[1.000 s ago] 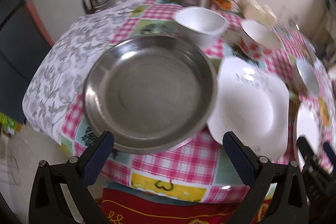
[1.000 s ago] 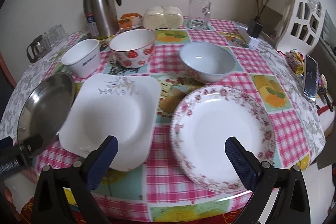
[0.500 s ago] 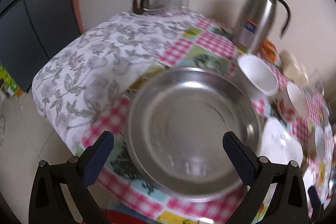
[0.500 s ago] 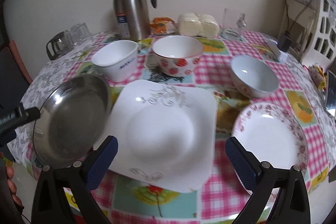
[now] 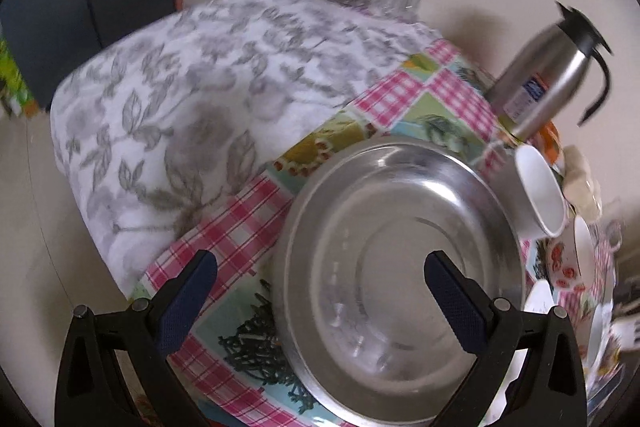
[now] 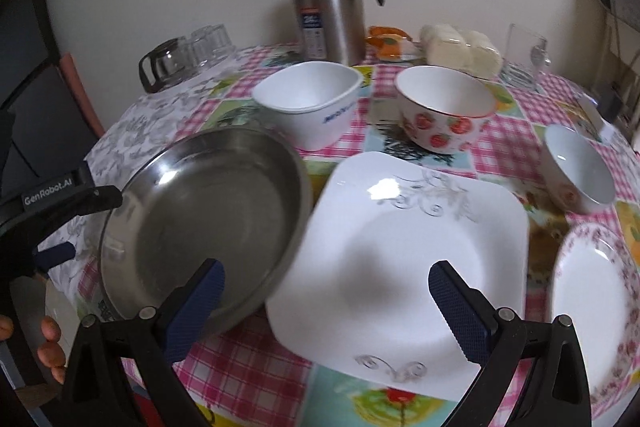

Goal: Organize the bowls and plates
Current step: 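Move the left tool to the steel basin rim and close on it, then lift the steel basin with the left tool and carry it over the table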

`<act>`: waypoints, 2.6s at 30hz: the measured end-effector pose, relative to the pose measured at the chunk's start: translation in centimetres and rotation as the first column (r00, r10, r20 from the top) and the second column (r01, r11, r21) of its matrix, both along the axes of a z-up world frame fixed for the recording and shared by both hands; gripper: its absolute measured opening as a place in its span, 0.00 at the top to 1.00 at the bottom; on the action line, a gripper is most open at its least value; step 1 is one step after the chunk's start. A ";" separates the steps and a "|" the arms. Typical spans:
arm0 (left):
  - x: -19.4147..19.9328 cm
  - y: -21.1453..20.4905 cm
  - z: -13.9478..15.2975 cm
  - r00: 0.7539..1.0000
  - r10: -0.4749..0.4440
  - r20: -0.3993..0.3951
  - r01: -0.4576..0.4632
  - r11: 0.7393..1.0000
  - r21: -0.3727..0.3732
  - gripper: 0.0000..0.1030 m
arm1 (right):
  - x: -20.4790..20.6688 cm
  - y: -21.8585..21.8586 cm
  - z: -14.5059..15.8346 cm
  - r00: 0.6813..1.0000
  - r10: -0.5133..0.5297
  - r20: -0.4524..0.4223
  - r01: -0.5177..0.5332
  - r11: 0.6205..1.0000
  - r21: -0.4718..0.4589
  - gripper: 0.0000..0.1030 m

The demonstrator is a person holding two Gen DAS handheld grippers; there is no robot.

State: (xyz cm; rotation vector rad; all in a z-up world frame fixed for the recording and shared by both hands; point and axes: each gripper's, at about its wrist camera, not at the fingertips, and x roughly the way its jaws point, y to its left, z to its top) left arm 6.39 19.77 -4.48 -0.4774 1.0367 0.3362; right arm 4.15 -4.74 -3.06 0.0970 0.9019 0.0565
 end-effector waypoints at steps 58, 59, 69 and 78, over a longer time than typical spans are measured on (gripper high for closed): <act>0.0 2.8 -1.6 0.997 0.035 -0.074 -0.024 0.990 0.140 0.77 | 2.6 6.8 -1.8 0.975 0.223 0.011 -0.222 0.973 -0.060 0.72; -0.1 2.7 -1.4 0.997 0.035 -0.065 -0.025 0.990 0.141 0.77 | 2.5 6.8 -1.6 0.975 0.221 0.018 -0.219 0.974 -0.062 0.72; -1.1 1.1 2.2 0.999 0.010 0.044 -0.017 0.988 0.156 0.77 | 1.4 5.9 1.4 0.972 0.213 0.103 -0.204 0.975 -0.091 0.72; -1.4 -1.8 3.5 0.996 -0.044 0.083 0.031 0.988 0.153 0.77 | 0.2 3.0 3.6 0.971 0.185 0.152 -0.172 0.981 -0.091 0.72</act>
